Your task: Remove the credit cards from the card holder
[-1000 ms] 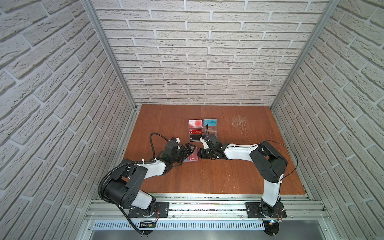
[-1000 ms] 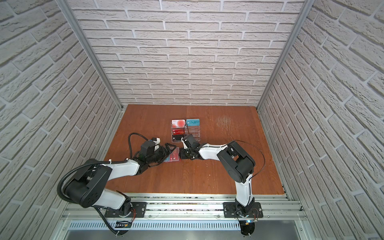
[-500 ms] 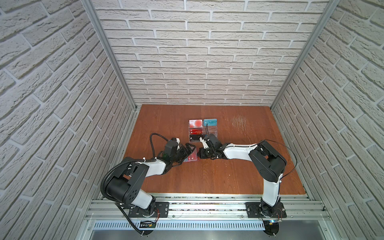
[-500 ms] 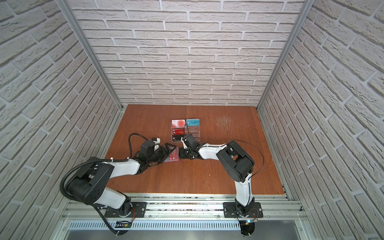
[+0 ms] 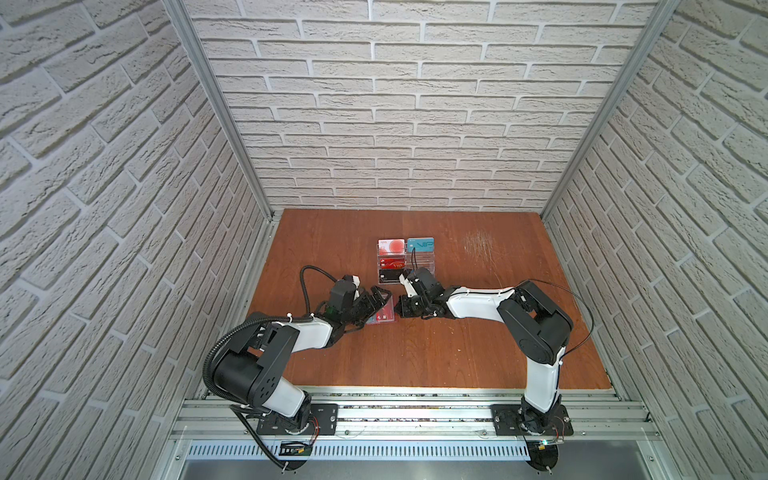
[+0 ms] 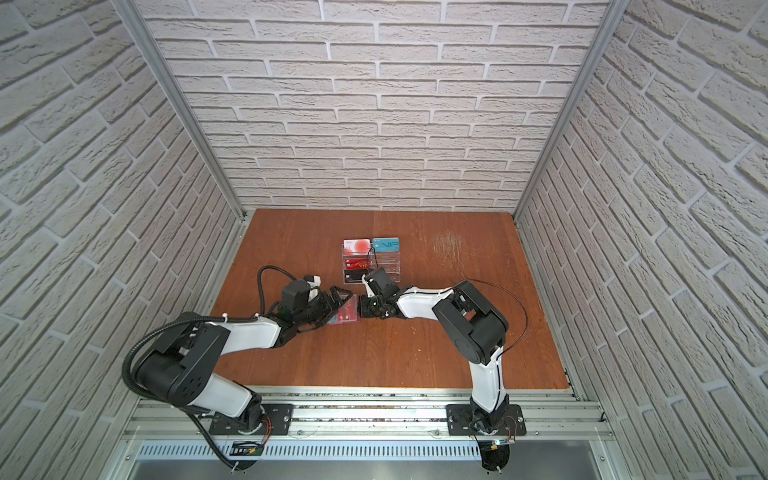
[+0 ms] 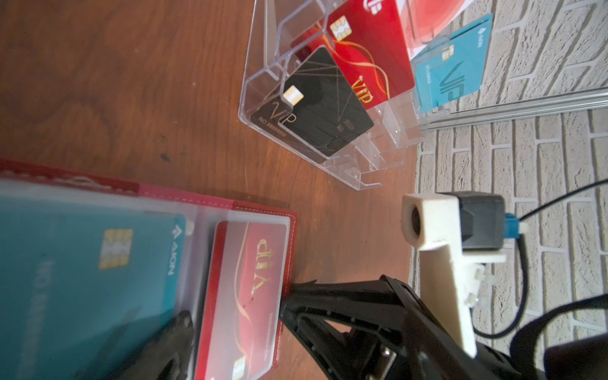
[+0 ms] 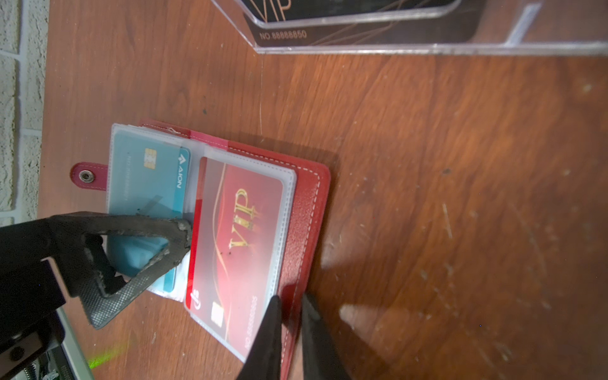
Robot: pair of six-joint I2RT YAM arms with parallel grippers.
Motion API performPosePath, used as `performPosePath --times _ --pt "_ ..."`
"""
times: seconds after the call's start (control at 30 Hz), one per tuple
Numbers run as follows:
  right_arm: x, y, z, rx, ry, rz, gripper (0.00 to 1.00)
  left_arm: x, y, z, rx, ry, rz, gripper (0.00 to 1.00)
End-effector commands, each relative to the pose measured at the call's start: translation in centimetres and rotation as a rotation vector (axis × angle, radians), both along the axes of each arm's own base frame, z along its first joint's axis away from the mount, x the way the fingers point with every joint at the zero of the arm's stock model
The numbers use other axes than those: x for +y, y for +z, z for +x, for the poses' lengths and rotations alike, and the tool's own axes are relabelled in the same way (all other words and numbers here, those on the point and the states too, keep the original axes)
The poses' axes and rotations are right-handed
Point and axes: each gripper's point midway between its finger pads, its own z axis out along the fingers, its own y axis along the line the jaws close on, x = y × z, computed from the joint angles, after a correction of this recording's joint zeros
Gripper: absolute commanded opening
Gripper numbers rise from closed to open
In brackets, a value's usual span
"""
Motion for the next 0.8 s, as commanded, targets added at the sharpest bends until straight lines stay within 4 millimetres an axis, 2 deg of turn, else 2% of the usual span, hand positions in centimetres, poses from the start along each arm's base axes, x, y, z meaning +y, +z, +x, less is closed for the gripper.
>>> performPosePath --times 0.0,0.13,0.17,0.4,0.77 --pt "-0.5 -1.8 -1.0 0.06 0.002 -0.034 0.15 0.6 -1.6 0.2 0.029 0.023 0.044 0.98" --pt "-0.5 -1.7 -0.9 0.06 0.002 -0.031 0.15 0.1 -1.6 0.2 0.034 0.016 0.011 0.98" --pt "-0.7 -3.0 -1.2 0.082 0.0 -0.05 0.14 0.0 -1.6 0.2 0.035 0.014 0.004 0.98" --pt "-0.7 -3.1 -1.2 0.087 0.001 -0.053 0.14 -0.7 -1.0 0.1 0.01 -0.008 -0.046 0.98" --pt "-0.6 -3.6 -1.3 0.116 -0.003 -0.029 0.14 -1.1 1.1 -0.1 -0.066 -0.042 -0.093 0.98"
